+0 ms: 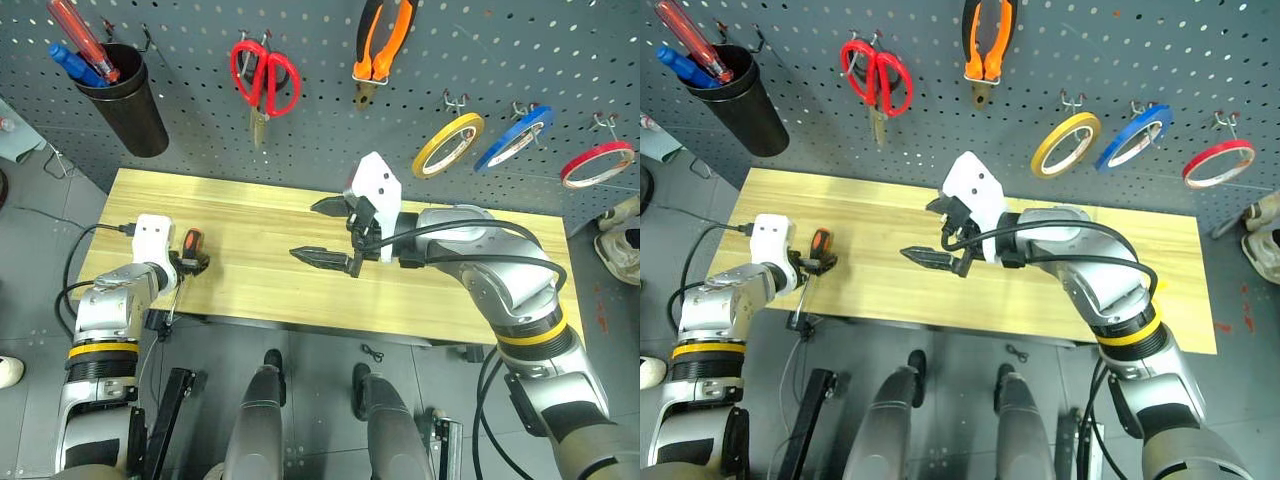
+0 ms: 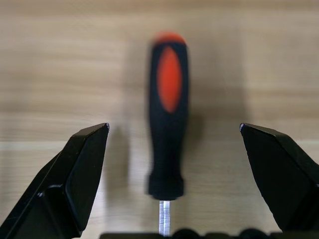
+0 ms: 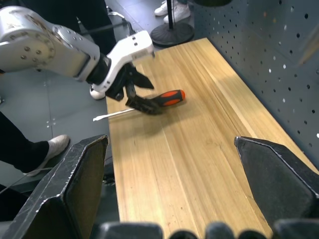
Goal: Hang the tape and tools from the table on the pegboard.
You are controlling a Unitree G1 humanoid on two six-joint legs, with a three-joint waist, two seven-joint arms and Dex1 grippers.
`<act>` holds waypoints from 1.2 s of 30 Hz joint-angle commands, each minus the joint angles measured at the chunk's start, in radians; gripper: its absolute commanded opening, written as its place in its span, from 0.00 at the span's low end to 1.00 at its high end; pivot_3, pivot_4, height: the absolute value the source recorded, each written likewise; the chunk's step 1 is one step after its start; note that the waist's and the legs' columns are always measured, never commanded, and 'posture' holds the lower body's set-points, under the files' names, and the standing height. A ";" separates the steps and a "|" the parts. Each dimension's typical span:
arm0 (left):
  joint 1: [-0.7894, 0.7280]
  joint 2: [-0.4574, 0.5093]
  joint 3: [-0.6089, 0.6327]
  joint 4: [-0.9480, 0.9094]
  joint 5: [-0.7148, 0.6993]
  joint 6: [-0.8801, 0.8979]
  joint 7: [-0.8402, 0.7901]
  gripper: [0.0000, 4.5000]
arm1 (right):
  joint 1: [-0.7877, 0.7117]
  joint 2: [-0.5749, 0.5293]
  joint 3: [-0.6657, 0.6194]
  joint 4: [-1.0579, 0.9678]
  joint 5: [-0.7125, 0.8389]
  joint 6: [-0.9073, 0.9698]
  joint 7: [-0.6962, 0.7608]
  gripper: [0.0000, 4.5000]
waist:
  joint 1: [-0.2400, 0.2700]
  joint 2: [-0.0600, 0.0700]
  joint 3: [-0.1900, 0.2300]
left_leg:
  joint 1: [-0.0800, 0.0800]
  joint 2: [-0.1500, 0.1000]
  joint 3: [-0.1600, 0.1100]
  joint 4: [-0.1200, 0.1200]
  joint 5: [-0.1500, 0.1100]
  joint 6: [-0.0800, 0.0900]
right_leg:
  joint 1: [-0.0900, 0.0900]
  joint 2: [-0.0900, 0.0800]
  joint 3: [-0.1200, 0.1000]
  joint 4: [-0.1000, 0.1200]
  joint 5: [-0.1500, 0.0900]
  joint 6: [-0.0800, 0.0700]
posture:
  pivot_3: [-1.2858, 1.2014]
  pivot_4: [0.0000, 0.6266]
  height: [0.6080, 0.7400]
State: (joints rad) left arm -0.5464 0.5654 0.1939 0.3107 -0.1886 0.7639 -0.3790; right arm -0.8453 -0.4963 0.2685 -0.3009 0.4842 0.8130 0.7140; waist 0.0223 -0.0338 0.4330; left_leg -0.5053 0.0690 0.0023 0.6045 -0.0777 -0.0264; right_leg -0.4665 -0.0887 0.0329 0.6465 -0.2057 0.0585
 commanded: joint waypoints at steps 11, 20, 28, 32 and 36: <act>0.001 0.008 0.002 0.032 0.006 -0.048 -0.016 0.11 | -0.016 -0.001 -0.043 -0.030 0.000 0.049 0.010 1.00 | -0.009 0.000 0.012 | -0.001 0.000 0.000 -0.001 0.000 0.000 | -0.002 0.000 0.000 0.001 -0.001 0.000 | 0.55 0.84 1.00; 0.243 -0.043 -0.012 -0.481 0.014 -0.101 0.041 0.11 | 0.097 -0.071 -0.154 -0.137 0.082 0.064 0.054 1.00 | -0.003 -0.001 0.011 | -0.005 -0.002 0.001 -0.004 0.000 -0.001 | -0.005 -0.003 0.000 -0.001 -0.001 0.001 | 0.56 0.74 1.00; 0.218 -0.176 0.003 -0.970 0.041 0.069 0.256 0.11 | 0.079 0.042 -0.377 -0.187 0.298 0.069 -0.048 1.00 | 0.026 -0.004 -0.004 | -0.006 0.000 -0.002 -0.006 0.003 -0.006 | -0.006 0.000 -0.003 -0.003 0.004 0.001 | 0.59 0.55 1.00; 0.065 -0.180 -0.038 -1.068 0.110 0.090 0.340 0.11 | -0.011 0.077 -0.414 -0.138 0.335 0.039 -0.083 1.00 | 0.031 -0.007 -0.016 | -0.007 -0.001 -0.001 -0.006 0.004 -0.007 | -0.005 0.000 -0.003 -0.008 0.008 0.002 | 0.60 0.49 1.00; -0.132 -0.090 -0.074 -1.004 0.215 -0.024 0.358 0.11 | -0.094 0.121 -0.443 -0.084 0.361 0.013 -0.125 1.00 | 0.043 -0.015 -0.030 | -0.007 0.000 -0.002 -0.007 0.006 -0.007 | -0.005 0.001 -0.004 -0.008 0.009 0.002 | 0.61 0.47 1.00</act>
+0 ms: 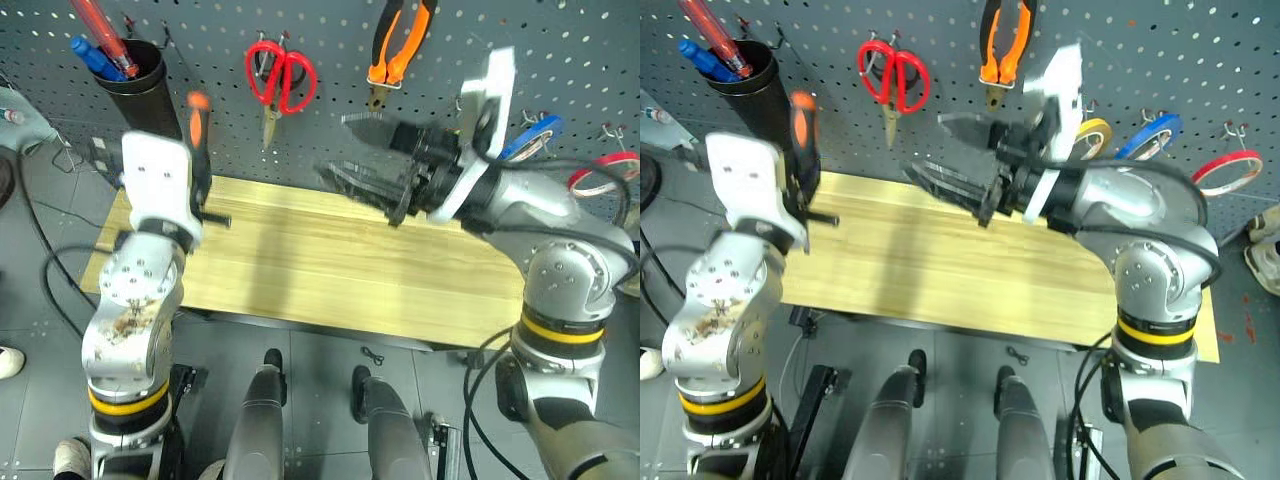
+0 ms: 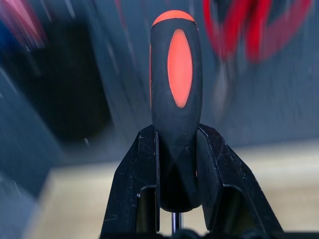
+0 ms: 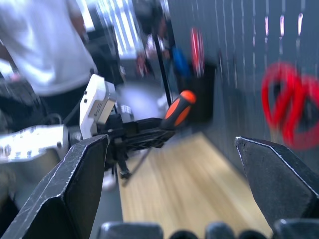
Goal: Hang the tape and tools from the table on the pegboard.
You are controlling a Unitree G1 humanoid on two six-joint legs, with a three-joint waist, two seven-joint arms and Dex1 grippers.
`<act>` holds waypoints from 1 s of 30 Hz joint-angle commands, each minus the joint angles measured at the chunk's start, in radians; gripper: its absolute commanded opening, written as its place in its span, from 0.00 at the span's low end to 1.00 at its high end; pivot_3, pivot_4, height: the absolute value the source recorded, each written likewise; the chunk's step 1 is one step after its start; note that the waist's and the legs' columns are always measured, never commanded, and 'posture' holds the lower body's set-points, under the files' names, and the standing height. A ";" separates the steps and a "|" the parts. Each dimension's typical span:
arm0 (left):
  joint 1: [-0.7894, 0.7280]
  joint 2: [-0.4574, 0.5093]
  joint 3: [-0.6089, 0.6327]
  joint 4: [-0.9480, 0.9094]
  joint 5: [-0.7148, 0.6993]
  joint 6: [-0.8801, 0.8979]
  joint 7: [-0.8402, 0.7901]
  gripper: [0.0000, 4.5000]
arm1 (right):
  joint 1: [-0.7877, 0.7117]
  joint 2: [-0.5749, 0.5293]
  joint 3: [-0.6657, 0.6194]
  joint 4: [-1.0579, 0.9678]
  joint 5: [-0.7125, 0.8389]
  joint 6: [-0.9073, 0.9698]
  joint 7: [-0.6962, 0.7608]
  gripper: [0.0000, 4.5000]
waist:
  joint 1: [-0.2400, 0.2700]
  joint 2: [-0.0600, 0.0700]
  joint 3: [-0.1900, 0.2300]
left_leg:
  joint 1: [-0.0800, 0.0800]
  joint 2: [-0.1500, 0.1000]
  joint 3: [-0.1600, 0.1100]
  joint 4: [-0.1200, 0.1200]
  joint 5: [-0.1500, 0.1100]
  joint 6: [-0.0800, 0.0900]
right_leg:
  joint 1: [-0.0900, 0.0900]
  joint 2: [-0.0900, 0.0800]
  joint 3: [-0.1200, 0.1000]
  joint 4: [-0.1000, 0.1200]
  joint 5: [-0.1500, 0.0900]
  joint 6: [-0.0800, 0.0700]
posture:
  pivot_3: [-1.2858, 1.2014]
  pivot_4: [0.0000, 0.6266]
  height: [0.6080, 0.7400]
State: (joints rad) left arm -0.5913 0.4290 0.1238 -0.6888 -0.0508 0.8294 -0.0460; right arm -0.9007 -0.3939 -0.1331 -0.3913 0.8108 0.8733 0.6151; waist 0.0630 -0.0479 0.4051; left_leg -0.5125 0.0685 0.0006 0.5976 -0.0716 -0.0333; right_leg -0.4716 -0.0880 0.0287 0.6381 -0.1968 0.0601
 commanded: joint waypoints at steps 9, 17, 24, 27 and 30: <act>-0.456 0.093 0.018 0.441 0.109 -0.430 0.019 0.11 | -0.193 0.077 -0.030 0.152 -0.021 -0.171 -0.056 1.00 | 0.018 0.000 -0.006 | -0.003 0.000 0.000 -0.001 0.002 0.001 | 0.001 -0.001 -0.003 -0.006 0.003 0.001 | 0.60 0.47 1.00; -0.657 0.077 -0.001 0.856 0.109 -0.796 -0.004 0.11 | -0.223 0.073 -0.003 0.198 -0.060 -0.221 -0.060 1.00 | 0.032 0.000 -0.008 | -0.006 0.000 -0.002 -0.001 0.004 -0.001 | 0.000 -0.002 -0.007 -0.006 0.004 0.000 | 0.59 0.46 1.00; -0.639 0.074 0.059 1.042 0.083 -0.882 0.040 0.11 | -0.179 0.044 0.002 0.171 -0.077 -0.214 -0.054 1.00 | 0.031 0.000 -0.008 | -0.007 0.000 -0.002 -0.001 0.004 -0.001 | 0.000 -0.002 -0.010 -0.005 0.005 -0.001 | 0.57 0.48 1.00; -0.629 0.040 0.090 1.103 0.017 -0.873 0.011 0.11 | -0.170 0.031 0.007 0.165 -0.076 -0.206 -0.054 1.00 | 0.032 0.000 -0.008 | -0.007 0.000 -0.003 0.000 0.005 -0.001 | 0.000 -0.002 -0.011 0.001 0.005 -0.001 | 0.57 0.47 1.00; -0.623 0.013 0.121 1.149 -0.035 -0.875 -0.009 0.11 | -0.160 0.025 0.014 0.159 -0.075 -0.200 -0.053 1.00 | 0.031 0.000 -0.008 | -0.008 0.000 -0.003 0.001 0.005 -0.001 | 0.000 -0.003 -0.012 0.004 0.005 -0.001 | 0.57 0.47 1.00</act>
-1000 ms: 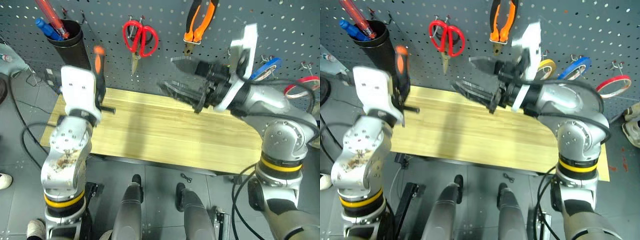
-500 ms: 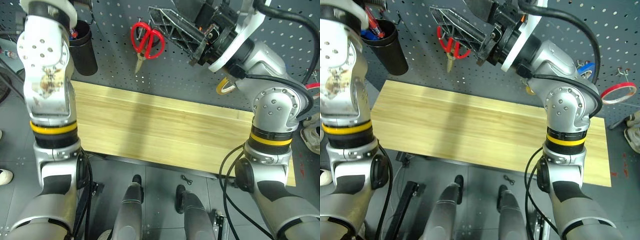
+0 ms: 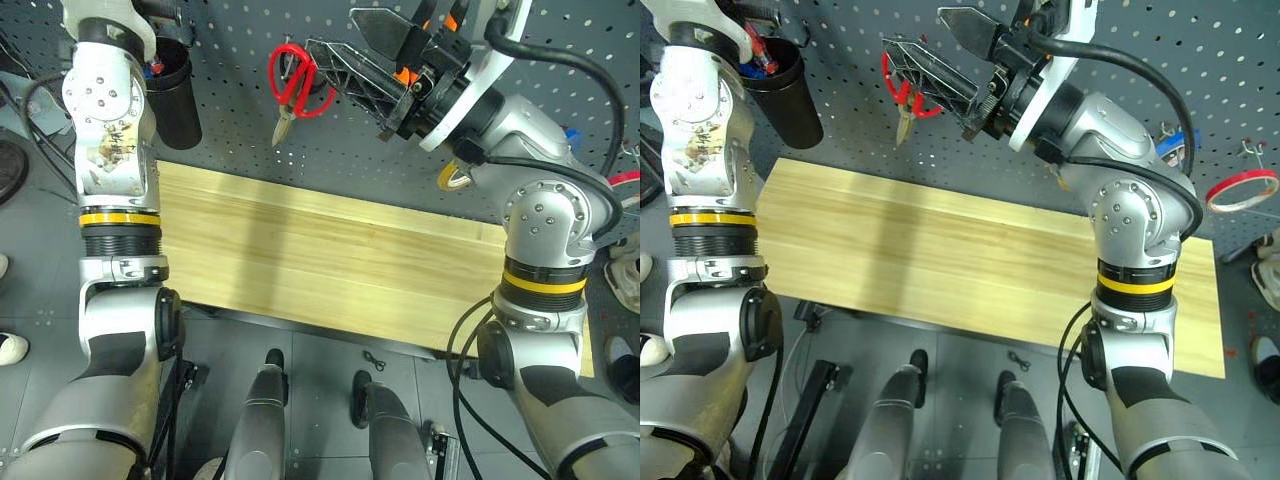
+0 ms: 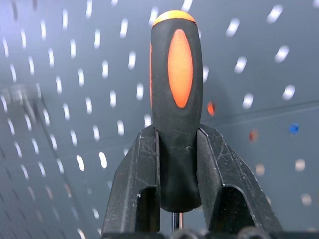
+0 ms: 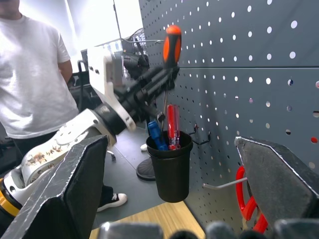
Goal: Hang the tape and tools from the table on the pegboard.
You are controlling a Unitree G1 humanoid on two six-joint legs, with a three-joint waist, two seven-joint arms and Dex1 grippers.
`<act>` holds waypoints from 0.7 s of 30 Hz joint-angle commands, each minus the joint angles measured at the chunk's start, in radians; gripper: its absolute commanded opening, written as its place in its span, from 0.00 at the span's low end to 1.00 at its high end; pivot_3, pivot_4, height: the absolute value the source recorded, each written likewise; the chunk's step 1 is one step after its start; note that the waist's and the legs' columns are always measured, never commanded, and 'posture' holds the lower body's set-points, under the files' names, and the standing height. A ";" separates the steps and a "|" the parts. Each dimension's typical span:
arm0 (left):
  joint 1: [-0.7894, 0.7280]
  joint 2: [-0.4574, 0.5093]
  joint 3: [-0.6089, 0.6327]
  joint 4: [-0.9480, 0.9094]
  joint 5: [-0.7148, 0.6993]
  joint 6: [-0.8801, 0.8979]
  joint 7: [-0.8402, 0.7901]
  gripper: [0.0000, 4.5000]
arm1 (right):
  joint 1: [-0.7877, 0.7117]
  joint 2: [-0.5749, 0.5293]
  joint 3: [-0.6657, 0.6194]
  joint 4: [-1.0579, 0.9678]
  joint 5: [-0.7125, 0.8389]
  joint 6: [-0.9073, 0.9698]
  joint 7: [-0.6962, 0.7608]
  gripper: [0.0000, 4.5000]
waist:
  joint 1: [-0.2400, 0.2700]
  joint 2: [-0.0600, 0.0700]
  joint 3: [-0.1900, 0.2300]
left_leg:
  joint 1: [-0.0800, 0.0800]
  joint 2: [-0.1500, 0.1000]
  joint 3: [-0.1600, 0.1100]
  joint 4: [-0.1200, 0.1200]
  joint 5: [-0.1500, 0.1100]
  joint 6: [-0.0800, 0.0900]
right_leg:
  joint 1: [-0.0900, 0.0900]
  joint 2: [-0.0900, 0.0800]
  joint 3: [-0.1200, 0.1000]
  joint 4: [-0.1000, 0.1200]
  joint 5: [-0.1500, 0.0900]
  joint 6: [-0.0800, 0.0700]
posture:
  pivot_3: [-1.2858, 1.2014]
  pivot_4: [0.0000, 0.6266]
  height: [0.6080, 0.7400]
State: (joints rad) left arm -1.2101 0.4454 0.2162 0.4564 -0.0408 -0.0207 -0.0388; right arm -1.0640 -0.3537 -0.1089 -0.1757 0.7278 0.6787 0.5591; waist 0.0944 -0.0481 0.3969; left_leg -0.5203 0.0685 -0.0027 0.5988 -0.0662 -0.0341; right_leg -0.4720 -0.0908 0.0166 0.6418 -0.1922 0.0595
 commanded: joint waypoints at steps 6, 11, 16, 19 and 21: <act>0.023 -0.011 0.044 0.010 -0.064 -0.016 -0.005 0.34 | 0.005 -0.022 -0.001 -0.051 0.001 -0.005 -0.001 1.00 | -0.005 0.000 0.000 | -0.001 0.000 -0.001 0.003 0.000 0.000 | 0.000 0.000 -0.001 0.003 0.000 0.000 | 0.57 0.47 1.00; 0.056 0.001 0.052 -0.069 -0.081 0.027 -0.005 0.83 | 0.014 -0.030 0.003 -0.045 -0.007 -0.012 0.006 1.00 | -0.009 0.000 0.000 | -0.001 0.000 -0.001 0.006 0.000 0.000 | 0.000 0.000 -0.001 0.005 0.000 0.000 | 0.57 0.47 1.00; 0.092 0.032 0.034 -0.263 -0.107 0.141 -0.066 0.98 | 0.058 -0.065 0.003 -0.066 -0.016 -0.007 0.025 1.00 | -0.010 0.000 -0.001 | -0.001 0.000 -0.002 0.006 0.000 0.000 | 0.000 0.000 -0.001 0.006 0.000 0.000 | 0.58 0.47 1.00; 0.194 0.068 0.034 -0.513 -0.256 0.340 -0.195 0.98 | 0.193 -0.141 0.009 -0.144 -0.028 0.011 0.058 1.00 | -0.006 0.000 -0.004 | -0.001 0.000 -0.002 0.007 0.000 0.000 | 0.001 0.000 -0.001 0.005 0.000 0.000 | 0.58 0.48 1.00; 0.285 0.092 0.023 -0.648 -0.361 0.479 -0.268 0.98 | 0.270 -0.174 0.016 -0.181 -0.039 0.016 0.057 1.00 | -0.004 0.000 -0.005 | -0.001 0.000 -0.002 0.007 0.000 0.001 | 0.002 -0.001 -0.001 0.004 0.000 0.000 | 0.59 0.49 1.00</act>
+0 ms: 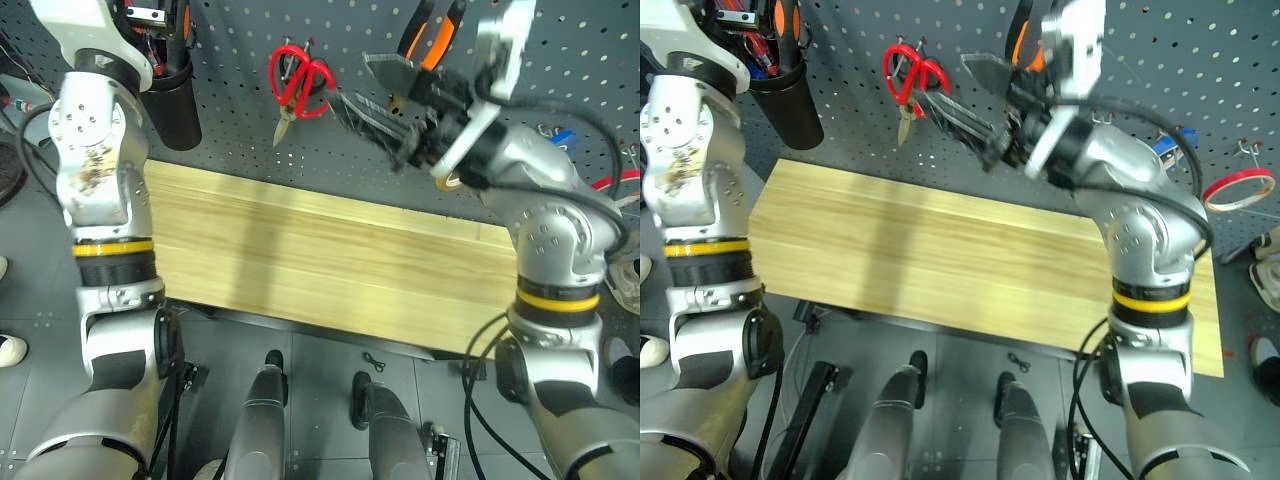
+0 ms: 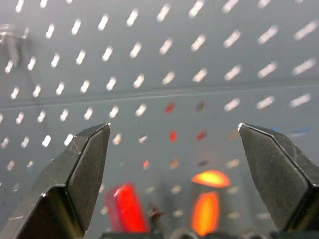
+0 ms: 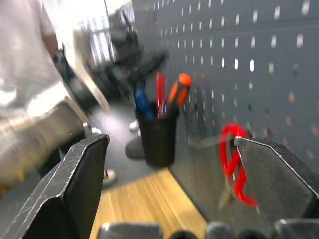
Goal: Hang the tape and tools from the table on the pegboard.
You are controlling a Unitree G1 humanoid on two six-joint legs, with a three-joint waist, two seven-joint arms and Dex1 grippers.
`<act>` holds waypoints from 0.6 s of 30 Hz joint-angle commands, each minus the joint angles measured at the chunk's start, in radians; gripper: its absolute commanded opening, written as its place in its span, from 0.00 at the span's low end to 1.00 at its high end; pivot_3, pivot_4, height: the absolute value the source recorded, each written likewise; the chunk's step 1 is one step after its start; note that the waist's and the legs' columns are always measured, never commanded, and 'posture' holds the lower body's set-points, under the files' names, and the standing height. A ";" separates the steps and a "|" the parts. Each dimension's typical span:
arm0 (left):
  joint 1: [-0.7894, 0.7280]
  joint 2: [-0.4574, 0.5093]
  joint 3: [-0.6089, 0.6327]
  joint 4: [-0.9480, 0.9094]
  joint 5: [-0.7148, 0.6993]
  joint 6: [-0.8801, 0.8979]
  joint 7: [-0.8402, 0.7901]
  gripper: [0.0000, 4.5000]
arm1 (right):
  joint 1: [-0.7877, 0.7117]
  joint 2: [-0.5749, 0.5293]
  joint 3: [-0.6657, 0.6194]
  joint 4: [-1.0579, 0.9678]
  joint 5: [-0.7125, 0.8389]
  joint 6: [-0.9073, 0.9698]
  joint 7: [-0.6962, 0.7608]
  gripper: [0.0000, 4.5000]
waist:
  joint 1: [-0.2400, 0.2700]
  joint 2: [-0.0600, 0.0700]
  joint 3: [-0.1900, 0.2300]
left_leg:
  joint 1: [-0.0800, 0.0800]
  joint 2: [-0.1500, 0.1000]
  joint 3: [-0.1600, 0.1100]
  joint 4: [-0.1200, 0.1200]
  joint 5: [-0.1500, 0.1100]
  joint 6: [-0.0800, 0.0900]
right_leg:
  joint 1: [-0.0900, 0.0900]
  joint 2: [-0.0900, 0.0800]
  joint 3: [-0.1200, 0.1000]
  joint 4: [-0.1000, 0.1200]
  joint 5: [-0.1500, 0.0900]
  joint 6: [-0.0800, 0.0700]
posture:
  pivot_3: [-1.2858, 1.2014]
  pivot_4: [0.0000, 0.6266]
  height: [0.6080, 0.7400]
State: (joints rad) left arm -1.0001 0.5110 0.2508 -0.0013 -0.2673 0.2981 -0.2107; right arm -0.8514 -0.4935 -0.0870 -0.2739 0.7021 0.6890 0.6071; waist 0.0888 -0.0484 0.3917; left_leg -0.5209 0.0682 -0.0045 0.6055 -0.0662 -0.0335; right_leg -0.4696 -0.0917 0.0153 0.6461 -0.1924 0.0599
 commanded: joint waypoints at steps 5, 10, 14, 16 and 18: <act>0.392 0.113 -0.087 -0.450 -0.289 0.433 -0.212 0.98 | 0.287 -0.070 0.040 -0.160 -0.120 -0.003 -0.055 1.00 | -0.005 0.001 -0.005 | 0.011 0.000 0.000 -0.001 0.000 0.000 | 0.009 0.000 0.000 -0.004 0.000 0.000 | 0.59 0.49 1.00; 0.573 0.107 -0.196 -0.497 -0.296 0.549 -0.232 0.98 | 0.456 -0.034 0.060 -0.206 -0.183 0.001 -0.151 1.00 | -0.015 0.002 -0.012 | 0.012 0.002 0.000 -0.001 0.000 -0.005 | 0.009 0.001 0.000 -0.004 0.001 -0.002 | 0.58 0.49 1.00; 0.685 0.045 -0.372 -0.413 -0.204 0.471 -0.268 0.98 | 0.670 -0.015 0.064 -0.168 -0.333 -0.074 -0.257 1.00 | -0.002 0.005 -0.051 | 0.014 0.001 0.002 -0.002 -0.001 -0.005 | 0.014 -0.001 -0.001 -0.009 0.000 0.000 | 0.58 0.46 1.00; 0.693 0.034 -0.441 -0.350 -0.141 0.414 -0.296 0.98 | 0.711 0.001 0.050 -0.157 -0.374 -0.104 -0.287 1.00 | 0.003 0.006 -0.055 | 0.014 0.001 0.003 -0.002 -0.001 -0.005 | 0.013 -0.001 0.000 -0.013 0.001 -0.001 | 0.58 0.45 1.00; 0.688 -0.006 -0.492 -0.249 -0.102 0.359 -0.321 0.98 | 0.769 0.002 0.027 -0.130 -0.417 -0.123 -0.315 1.00 | 0.002 0.011 -0.063 | 0.013 0.002 0.003 -0.002 -0.001 -0.005 | 0.012 0.000 0.000 -0.016 0.001 -0.002 | 0.57 0.43 1.00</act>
State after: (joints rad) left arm -0.3069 0.5177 -0.2151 -0.2835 -0.4056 0.7161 -0.5090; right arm -0.1002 -0.4890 -0.0201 -0.3974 0.3180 0.6082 0.3153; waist 0.0907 -0.0375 0.3290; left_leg -0.5077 0.0705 -0.0008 0.6030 -0.0673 -0.0386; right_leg -0.4570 -0.0916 0.0153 0.6292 -0.1914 0.0581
